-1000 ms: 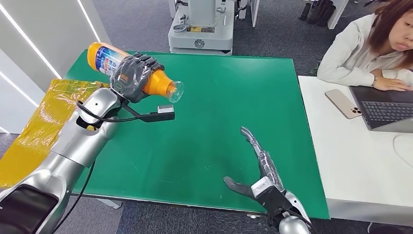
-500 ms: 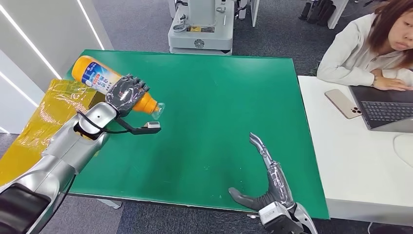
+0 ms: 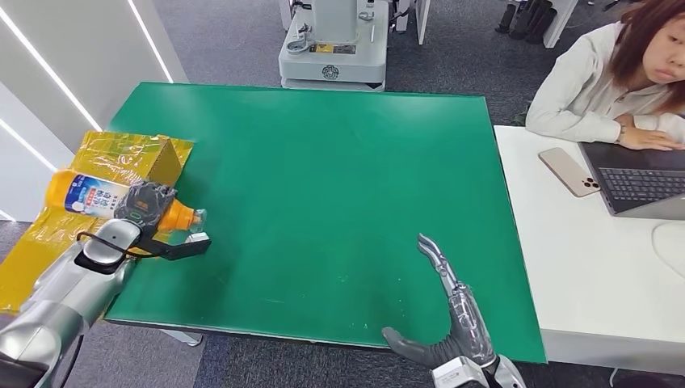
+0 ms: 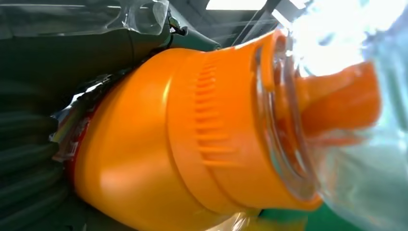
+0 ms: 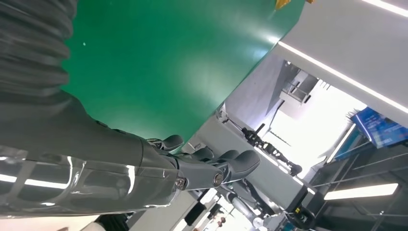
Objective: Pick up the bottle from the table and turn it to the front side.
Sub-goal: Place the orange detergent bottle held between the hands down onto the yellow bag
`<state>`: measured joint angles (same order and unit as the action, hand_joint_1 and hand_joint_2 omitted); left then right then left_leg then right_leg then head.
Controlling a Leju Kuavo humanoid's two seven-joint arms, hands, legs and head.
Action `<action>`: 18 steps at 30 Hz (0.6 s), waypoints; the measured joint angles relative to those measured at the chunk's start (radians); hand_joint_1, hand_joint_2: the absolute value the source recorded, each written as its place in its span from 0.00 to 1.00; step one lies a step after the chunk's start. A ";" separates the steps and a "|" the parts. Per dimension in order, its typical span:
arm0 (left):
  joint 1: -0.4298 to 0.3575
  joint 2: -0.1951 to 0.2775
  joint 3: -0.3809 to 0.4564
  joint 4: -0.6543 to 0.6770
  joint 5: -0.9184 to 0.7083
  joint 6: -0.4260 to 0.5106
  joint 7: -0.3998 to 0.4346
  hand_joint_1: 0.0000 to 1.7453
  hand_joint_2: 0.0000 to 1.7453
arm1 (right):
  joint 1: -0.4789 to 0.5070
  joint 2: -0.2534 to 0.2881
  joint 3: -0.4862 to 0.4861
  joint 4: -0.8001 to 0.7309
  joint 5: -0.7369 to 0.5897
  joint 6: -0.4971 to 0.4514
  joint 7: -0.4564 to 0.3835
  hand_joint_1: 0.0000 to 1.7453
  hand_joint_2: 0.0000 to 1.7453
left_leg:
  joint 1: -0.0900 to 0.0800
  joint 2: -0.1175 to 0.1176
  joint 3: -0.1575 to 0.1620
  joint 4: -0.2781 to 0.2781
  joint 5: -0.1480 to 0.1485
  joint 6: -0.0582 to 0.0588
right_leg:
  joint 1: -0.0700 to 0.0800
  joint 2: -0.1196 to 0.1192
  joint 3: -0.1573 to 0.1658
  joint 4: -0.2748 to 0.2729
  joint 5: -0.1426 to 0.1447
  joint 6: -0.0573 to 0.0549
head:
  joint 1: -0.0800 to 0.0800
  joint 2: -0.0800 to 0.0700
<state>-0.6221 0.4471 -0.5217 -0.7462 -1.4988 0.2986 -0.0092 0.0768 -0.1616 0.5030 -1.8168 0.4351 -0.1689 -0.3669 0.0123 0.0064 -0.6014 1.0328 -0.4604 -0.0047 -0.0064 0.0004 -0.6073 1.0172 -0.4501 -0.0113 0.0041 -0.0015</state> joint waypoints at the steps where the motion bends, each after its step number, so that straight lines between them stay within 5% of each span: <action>1: 0.011 0.006 0.005 0.002 -0.020 -0.001 0.019 1.00 1.00 | 0.000 0.003 0.000 0.000 0.001 0.007 0.002 0.00 1.00 | 0.000 0.000 0.000 0.000 0.000 0.000 | 0.000 0.000 0.000 0.000 0.000 0.000 | 0.000 0.000; 7: 0.054 -0.004 0.015 0.022 -0.044 0.008 0.034 1.00 1.00 | -0.012 0.036 0.001 -0.005 0.023 0.052 0.029 0.00 1.00 | -0.001 -0.003 0.001 0.000 0.000 0.000 | 0.000 -0.004 0.002 0.000 0.000 0.000 | 0.000 0.000; 18: -0.008 -0.143 0.048 0.120 0.035 -0.018 -0.177 1.00 1.00 | -0.060 0.053 0.022 -0.011 0.031 0.087 0.042 0.00 1.00 | -0.001 -0.011 0.006 0.000 0.001 0.000 | -0.001 -0.012 0.011 -0.001 -0.001 0.002 | 0.000 0.000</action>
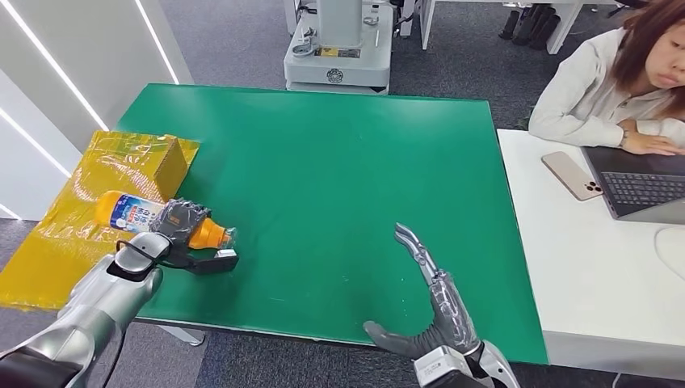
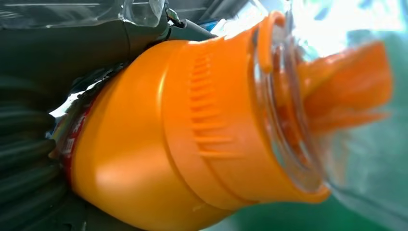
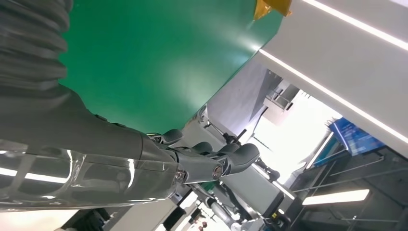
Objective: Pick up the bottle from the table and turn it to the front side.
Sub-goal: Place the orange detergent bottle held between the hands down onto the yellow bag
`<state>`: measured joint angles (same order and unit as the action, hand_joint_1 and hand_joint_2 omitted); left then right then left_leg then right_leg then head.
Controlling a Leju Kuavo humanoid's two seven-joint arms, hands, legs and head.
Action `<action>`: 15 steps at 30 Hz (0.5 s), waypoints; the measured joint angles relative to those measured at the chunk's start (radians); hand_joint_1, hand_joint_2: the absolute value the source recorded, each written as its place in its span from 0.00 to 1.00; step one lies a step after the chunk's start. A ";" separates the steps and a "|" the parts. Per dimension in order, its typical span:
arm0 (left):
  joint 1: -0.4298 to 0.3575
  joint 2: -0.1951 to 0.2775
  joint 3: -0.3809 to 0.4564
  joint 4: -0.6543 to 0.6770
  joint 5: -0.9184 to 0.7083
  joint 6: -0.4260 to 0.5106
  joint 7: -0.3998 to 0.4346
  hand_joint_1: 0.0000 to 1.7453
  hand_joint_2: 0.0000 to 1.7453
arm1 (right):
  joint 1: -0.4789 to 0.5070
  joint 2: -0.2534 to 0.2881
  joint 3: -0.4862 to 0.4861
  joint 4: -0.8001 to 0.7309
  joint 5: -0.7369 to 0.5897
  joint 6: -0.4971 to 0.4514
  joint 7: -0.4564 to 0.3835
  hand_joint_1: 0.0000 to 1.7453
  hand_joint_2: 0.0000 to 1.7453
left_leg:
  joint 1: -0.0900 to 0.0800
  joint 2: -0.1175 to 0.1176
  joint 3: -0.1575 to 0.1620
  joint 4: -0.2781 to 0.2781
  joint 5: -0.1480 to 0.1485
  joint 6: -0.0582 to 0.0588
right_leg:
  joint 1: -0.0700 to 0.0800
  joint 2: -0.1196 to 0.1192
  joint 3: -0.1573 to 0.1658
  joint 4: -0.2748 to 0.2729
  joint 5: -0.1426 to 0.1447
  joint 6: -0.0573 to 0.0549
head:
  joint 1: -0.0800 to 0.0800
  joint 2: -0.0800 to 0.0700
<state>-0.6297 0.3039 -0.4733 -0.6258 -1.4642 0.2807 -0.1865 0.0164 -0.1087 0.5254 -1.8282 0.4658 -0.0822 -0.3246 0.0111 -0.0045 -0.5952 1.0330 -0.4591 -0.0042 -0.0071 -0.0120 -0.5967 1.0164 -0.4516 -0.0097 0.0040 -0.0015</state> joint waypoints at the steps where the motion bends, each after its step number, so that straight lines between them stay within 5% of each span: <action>1: -0.009 -0.009 0.001 0.013 0.005 -0.002 -0.008 1.00 1.00 | -0.004 0.000 0.004 0.000 0.000 0.000 0.000 0.00 1.00 | 0.000 0.000 0.000 0.000 0.000 0.000 | 0.000 0.000 0.000 0.000 0.000 0.000 | 0.000 0.000; 7: -0.072 -0.042 0.015 0.097 0.064 -0.070 -0.036 1.00 1.00 | -0.034 0.000 0.025 0.004 -0.019 0.012 0.018 0.00 1.00 | 0.000 -0.002 0.001 0.000 0.001 -0.002 | 0.000 -0.001 0.000 0.001 0.000 0.000 | 0.000 0.000; 15: -0.134 -0.021 0.047 0.210 0.099 -0.181 0.060 1.00 1.00 | -0.082 0.000 0.033 0.036 -0.117 0.072 0.012 0.00 1.00 | 0.000 0.006 0.004 -0.002 0.001 -0.004 | 0.000 0.007 0.001 0.003 0.002 -0.004 | 0.000 0.000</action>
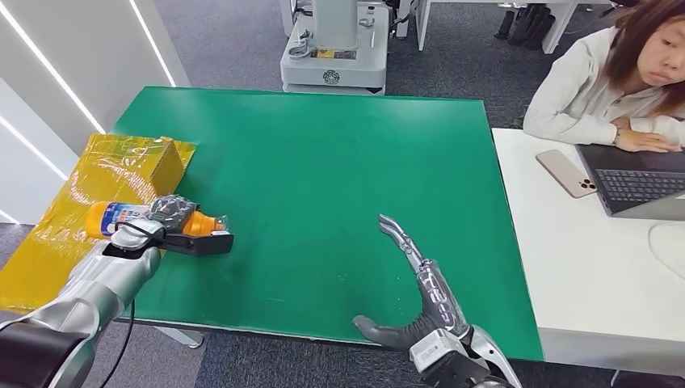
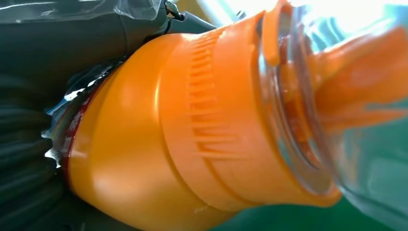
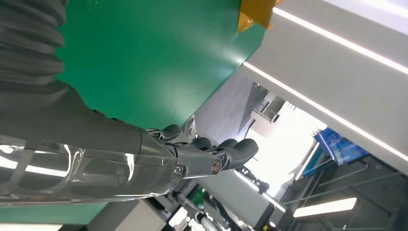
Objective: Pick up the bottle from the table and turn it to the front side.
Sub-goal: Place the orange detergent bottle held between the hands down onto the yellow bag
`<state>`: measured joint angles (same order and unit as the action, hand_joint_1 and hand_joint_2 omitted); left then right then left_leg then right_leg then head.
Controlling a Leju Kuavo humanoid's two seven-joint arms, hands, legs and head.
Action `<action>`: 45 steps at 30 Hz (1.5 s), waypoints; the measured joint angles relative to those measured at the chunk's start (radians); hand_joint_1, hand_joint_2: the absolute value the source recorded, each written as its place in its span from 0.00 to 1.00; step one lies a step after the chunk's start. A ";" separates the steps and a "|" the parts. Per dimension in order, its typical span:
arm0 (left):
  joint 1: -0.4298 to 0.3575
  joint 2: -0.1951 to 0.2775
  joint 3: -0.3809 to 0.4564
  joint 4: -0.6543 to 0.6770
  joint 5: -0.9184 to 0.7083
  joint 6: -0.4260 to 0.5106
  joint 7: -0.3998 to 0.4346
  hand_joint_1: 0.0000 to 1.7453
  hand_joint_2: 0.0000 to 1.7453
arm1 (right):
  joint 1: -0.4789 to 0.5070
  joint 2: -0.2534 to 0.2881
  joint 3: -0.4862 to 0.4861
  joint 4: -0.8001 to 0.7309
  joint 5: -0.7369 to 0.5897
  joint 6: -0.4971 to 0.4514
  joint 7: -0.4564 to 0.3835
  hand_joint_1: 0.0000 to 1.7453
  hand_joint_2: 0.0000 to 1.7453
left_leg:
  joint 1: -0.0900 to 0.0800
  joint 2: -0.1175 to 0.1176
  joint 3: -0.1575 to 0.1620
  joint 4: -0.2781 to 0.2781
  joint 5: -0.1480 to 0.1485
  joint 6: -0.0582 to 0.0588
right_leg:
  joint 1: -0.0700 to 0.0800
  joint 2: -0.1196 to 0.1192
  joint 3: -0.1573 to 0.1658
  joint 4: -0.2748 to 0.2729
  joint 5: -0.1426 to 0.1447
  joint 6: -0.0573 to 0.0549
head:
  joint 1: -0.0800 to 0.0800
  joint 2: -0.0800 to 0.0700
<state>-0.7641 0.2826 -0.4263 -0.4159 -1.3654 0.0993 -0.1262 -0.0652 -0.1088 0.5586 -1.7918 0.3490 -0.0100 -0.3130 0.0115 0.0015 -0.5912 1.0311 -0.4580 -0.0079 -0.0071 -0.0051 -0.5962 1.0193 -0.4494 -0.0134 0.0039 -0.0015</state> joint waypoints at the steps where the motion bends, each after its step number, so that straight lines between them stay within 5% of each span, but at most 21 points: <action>1: -0.002 0.010 0.008 0.011 0.009 -0.006 0.006 1.00 1.00 | -0.005 0.000 0.000 0.006 -0.014 0.009 -0.004 0.00 1.00 | 0.000 0.001 0.001 0.000 0.000 0.000 | 0.000 0.002 0.000 0.000 0.000 0.000 | 0.000 0.000; 5: -0.005 0.041 0.037 0.038 0.033 -0.019 0.013 1.00 1.00 | -0.020 0.000 0.000 0.029 -0.043 0.024 -0.013 0.00 1.00 | 0.000 0.002 0.004 -0.003 0.001 -0.001 | 0.000 0.003 0.000 0.000 0.000 -0.001 | 0.000 0.000; 6: -0.005 0.046 0.041 0.042 0.034 -0.019 0.015 0.93 1.00 | -0.023 0.000 0.000 0.033 -0.045 0.025 -0.015 0.00 1.00 | 0.000 0.002 0.004 -0.003 0.001 -0.001 | 0.000 0.002 0.000 0.000 -0.001 -0.002 | 0.000 0.000; 9: -0.003 0.058 0.056 0.049 0.042 -0.024 0.021 0.20 1.00 | -0.036 0.000 0.002 0.048 -0.055 0.029 -0.024 0.00 1.00 | 0.000 0.002 0.005 -0.005 0.000 -0.002 | 0.000 0.003 0.001 0.001 -0.001 -0.004 | 0.000 0.000; 10: -0.001 0.062 0.062 0.051 0.046 -0.025 0.022 0.03 1.00 | -0.042 -0.001 0.005 0.053 -0.060 0.032 -0.027 0.00 1.00 | 0.000 0.003 0.006 -0.006 0.000 -0.003 | -0.001 0.004 0.002 0.001 -0.001 -0.004 | 0.000 0.000; 11: 0.002 0.067 0.068 0.051 0.051 -0.023 0.022 0.00 1.00 | -0.049 -0.001 0.009 0.058 -0.064 0.035 -0.029 0.00 1.00 | 0.000 0.004 0.007 -0.006 -0.001 -0.003 | -0.001 0.005 0.002 0.001 -0.001 -0.004 | 0.000 0.000; 24: 0.045 0.084 0.125 0.054 0.082 0.074 -0.029 0.00 1.00 | -0.140 -0.024 0.076 0.117 -0.125 0.035 -0.048 0.00 1.00 | 0.000 0.005 0.013 -0.010 -0.001 -0.005 | -0.001 0.006 0.004 0.001 -0.003 -0.008 | 0.000 0.000; 32: 0.096 0.059 0.191 0.052 0.208 0.217 -0.160 0.00 1.00 | -0.170 -0.047 0.106 0.157 -0.163 0.016 -0.059 0.00 1.00 | -0.001 0.002 0.014 -0.010 0.000 -0.007 | -0.002 0.002 0.005 0.000 -0.004 -0.008 | 0.000 0.000; 40: 0.179 -0.085 0.290 -0.050 0.539 0.248 -0.456 0.00 1.00 | -0.169 -0.070 0.122 0.179 -0.192 -0.041 -0.069 0.00 1.00 | -0.001 -0.001 0.009 -0.007 0.001 -0.006 | -0.002 -0.001 0.004 -0.002 -0.003 -0.007 | 0.000 0.000; 45: 0.270 -0.189 0.300 -0.271 0.914 0.236 -0.537 0.00 1.00 | -0.121 -0.086 0.122 0.179 -0.214 -0.096 -0.090 0.00 1.00 | -0.001 0.001 0.007 -0.006 -0.001 -0.004 | -0.002 0.001 0.002 -0.004 -0.002 -0.006 | 0.000 0.000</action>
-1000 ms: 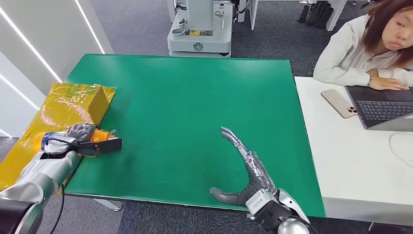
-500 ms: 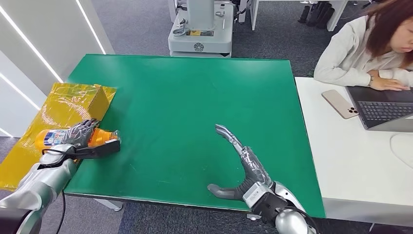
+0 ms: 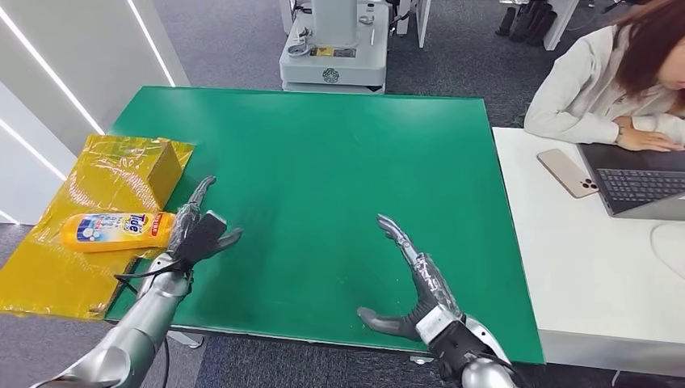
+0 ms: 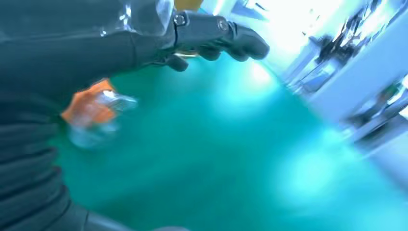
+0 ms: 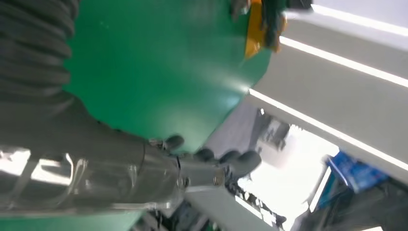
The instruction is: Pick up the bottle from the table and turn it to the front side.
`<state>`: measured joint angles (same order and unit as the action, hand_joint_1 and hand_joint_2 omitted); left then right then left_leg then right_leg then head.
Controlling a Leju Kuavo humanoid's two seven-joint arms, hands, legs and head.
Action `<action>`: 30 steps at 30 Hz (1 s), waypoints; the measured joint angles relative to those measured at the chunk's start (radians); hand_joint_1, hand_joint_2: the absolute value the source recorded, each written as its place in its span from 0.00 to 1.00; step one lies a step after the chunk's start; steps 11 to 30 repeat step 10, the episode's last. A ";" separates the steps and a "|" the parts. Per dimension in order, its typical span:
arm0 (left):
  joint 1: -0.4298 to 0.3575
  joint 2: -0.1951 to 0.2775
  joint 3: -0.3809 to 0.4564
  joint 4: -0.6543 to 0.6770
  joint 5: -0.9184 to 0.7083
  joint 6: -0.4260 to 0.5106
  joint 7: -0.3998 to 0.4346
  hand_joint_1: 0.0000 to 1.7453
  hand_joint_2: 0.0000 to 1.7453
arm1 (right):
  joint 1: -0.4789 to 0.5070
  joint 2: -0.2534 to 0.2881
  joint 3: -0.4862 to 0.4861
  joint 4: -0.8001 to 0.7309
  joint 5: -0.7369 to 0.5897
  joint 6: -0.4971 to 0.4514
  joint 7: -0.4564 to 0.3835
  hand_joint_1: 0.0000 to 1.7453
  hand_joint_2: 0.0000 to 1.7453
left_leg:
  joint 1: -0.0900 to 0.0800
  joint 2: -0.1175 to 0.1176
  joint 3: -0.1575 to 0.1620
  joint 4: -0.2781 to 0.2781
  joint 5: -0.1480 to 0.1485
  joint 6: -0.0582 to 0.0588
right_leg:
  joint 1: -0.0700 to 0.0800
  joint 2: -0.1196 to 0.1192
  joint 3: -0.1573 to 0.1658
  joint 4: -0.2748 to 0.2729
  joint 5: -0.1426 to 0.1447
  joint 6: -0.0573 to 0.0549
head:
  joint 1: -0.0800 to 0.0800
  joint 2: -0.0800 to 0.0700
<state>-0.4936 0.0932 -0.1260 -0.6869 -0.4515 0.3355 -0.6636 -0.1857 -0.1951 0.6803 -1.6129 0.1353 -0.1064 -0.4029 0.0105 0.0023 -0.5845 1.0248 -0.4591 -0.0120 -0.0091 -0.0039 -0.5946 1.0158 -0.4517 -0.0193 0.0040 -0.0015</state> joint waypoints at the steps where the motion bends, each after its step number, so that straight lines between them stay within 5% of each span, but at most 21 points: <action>1: 0.023 -0.015 -0.007 -0.055 0.053 0.009 -0.010 0.00 1.00 | 0.010 -0.002 0.000 0.000 -0.010 -0.005 -0.006 0.00 1.00 | 0.000 0.000 0.000 0.000 -0.001 0.001 | 0.000 0.000 0.000 0.000 0.000 0.000 | 0.000 0.000; 10: 0.210 -0.075 -0.154 -0.438 0.255 0.121 -0.037 0.00 1.00 | 0.077 -0.007 -0.006 0.005 -0.051 -0.040 -0.045 0.00 1.00 | 0.000 0.001 -0.003 0.000 -0.003 0.003 | 0.000 0.001 -0.003 -0.001 -0.002 0.001 | 0.000 0.000; 30: 0.210 -0.075 -0.154 -0.438 0.255 0.121 -0.037 0.00 1.00 | 0.077 -0.007 -0.006 0.005 -0.051 -0.040 -0.045 0.00 1.00 | 0.000 0.001 -0.003 0.000 -0.003 0.003 | 0.000 0.001 -0.003 -0.001 -0.002 0.001 | 0.000 0.000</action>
